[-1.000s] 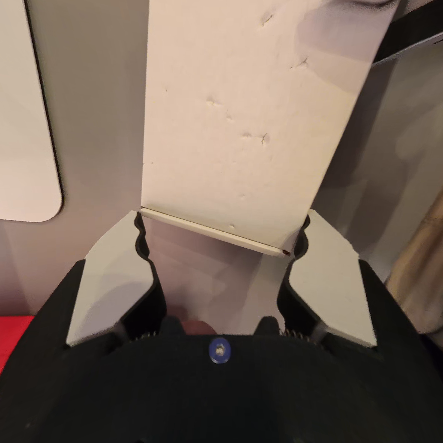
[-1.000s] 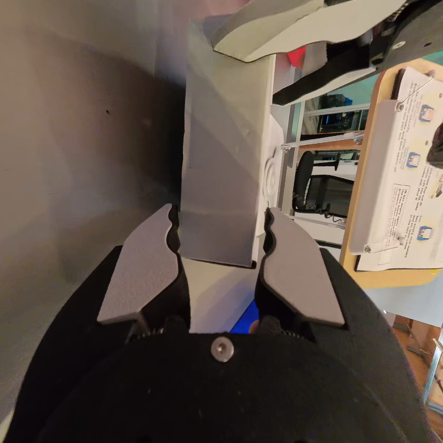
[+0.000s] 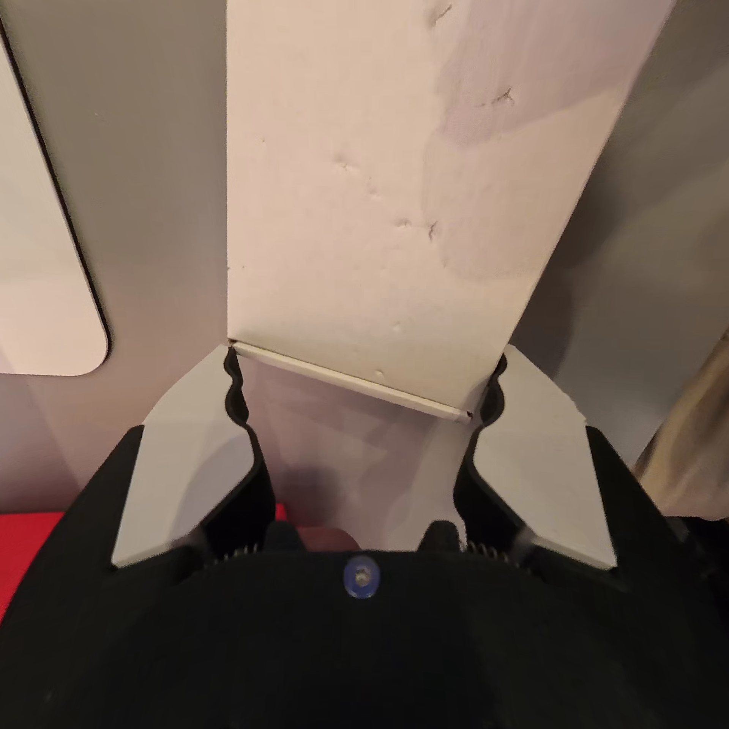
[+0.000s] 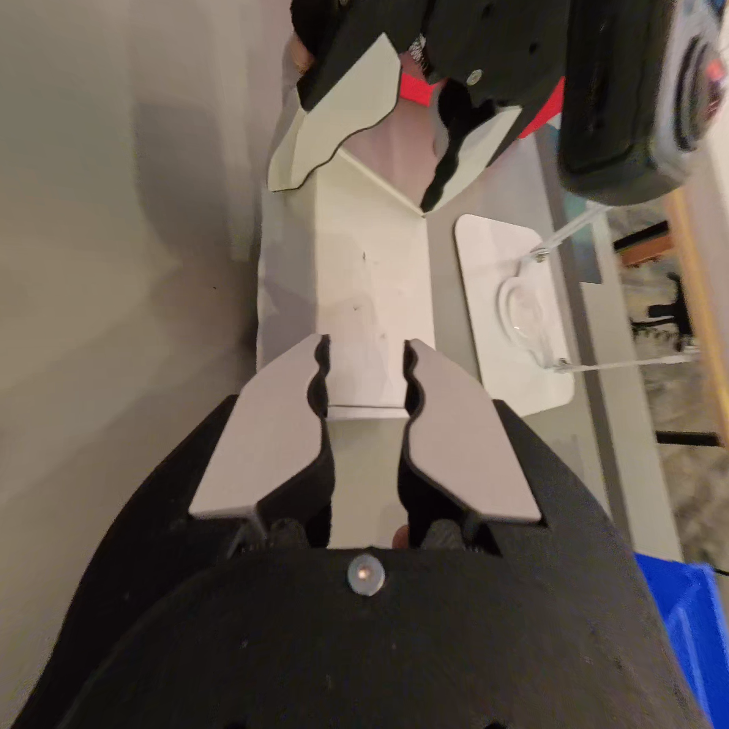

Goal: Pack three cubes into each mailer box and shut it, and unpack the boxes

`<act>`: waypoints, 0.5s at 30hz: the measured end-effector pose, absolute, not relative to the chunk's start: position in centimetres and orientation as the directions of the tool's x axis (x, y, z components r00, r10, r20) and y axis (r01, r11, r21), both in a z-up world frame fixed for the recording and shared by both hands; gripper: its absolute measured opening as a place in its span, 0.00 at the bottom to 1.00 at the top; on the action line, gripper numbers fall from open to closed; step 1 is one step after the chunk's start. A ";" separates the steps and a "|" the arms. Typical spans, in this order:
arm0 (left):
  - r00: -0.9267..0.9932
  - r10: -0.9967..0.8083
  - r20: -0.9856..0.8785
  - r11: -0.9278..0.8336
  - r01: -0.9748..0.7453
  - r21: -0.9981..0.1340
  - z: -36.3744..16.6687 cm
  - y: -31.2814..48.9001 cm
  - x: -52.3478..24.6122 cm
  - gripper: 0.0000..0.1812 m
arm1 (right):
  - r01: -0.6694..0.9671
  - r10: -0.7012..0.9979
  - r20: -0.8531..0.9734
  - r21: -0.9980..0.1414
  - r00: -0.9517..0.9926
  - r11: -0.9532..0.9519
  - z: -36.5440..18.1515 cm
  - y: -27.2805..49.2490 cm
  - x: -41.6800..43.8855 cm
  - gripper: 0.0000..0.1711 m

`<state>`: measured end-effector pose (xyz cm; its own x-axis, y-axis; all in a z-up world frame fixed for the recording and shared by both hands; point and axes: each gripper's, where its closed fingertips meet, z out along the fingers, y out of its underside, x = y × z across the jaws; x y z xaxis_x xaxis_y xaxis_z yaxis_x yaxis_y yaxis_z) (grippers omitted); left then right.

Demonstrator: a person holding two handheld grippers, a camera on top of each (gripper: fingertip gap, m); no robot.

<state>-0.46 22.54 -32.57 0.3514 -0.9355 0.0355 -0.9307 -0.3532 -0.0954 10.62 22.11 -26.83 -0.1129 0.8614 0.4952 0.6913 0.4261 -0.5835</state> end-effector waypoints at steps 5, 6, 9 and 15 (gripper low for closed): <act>0.404 -0.904 0.142 -0.416 -0.907 -0.070 -32.1 22.9 -0.4 0.65 | 0.733 0.761 0.616 -0.419 -0.204 0.536 -26.8 20.2 10.7 0.41; 0.411 -0.897 0.165 -0.425 -0.903 -0.060 -32.0 23.0 -0.4 0.65 | 0.743 0.720 0.659 -0.368 -0.216 0.559 -27.1 20.2 10.5 0.42; 0.419 -0.882 0.218 -0.435 -0.900 -0.031 -31.8 23.2 -0.3 0.64 | 0.789 0.597 0.769 -0.213 -0.229 0.576 -28.7 21.5 10.1 0.37; 0.447 -0.851 0.275 -0.468 -0.884 -0.013 -31.6 23.5 -0.2 0.64 | 0.816 0.494 0.852 -0.159 -0.171 0.556 -29.1 23.7 8.5 0.35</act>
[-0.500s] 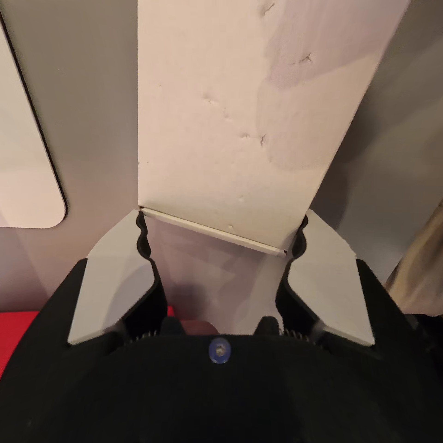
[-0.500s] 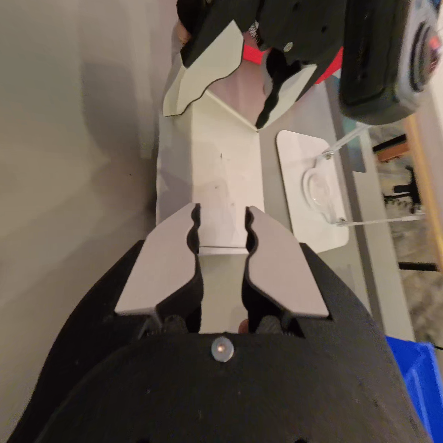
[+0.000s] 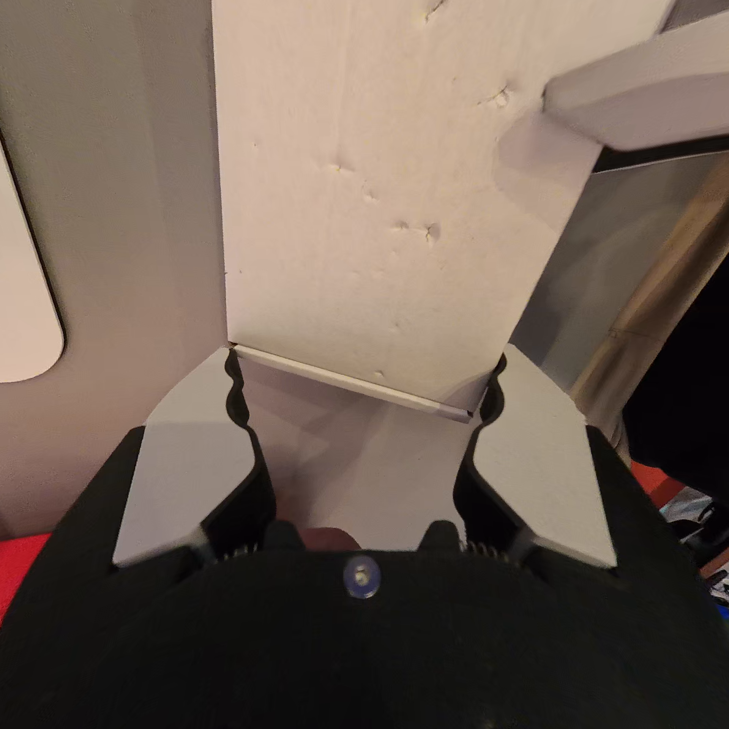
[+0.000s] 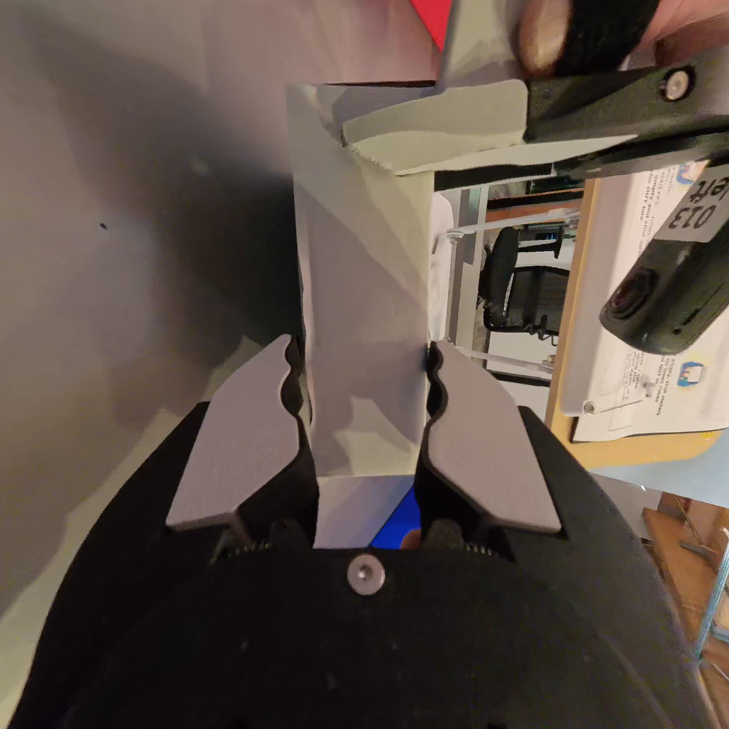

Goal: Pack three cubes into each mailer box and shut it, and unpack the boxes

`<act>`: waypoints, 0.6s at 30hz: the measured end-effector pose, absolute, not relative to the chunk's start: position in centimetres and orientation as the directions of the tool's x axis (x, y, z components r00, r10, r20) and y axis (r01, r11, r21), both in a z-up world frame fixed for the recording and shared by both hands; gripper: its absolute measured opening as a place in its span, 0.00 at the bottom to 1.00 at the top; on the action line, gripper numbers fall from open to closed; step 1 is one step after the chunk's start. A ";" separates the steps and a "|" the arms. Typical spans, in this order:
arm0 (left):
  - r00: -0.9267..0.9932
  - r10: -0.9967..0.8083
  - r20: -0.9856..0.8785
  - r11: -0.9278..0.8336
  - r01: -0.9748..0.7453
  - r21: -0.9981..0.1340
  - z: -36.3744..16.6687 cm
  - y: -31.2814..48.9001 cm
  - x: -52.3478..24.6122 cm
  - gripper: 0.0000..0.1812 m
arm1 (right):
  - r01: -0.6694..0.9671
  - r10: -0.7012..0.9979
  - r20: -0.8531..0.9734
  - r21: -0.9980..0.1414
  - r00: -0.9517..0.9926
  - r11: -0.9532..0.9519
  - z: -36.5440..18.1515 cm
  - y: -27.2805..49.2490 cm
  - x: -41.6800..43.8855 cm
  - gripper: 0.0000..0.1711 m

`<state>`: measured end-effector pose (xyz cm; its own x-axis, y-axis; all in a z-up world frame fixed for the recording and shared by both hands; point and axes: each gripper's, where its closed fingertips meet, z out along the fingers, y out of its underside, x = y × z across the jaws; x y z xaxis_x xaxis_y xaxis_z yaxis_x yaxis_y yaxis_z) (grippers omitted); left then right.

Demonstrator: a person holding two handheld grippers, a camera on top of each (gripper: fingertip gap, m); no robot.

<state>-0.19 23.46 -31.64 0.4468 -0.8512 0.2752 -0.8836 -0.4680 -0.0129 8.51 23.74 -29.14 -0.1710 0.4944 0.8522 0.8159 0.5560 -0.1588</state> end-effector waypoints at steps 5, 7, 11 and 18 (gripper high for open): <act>0.443 -0.853 0.277 -0.461 -0.887 -0.003 -31.6 23.4 -0.2 0.64 | 0.805 0.540 0.819 -0.183 -0.192 0.564 -29.1 23.6 8.4 0.34; 0.443 -0.853 0.277 -0.461 -0.887 -0.002 -31.6 23.4 -0.2 0.64 | 0.802 0.587 0.788 -0.222 -0.188 0.554 -29.1 23.6 8.5 0.33; 0.436 -0.857 0.275 -0.454 -0.891 -0.002 -31.7 23.4 -0.2 0.64 | 0.789 0.681 0.709 -0.307 -0.183 0.532 -29.0 23.2 8.5 0.33; 0.438 -0.849 0.296 -0.460 -0.888 -0.008 -31.6 23.5 -0.1 0.64 | 0.781 0.766 0.619 -0.387 -0.174 0.490 -28.8 23.1 8.5 0.31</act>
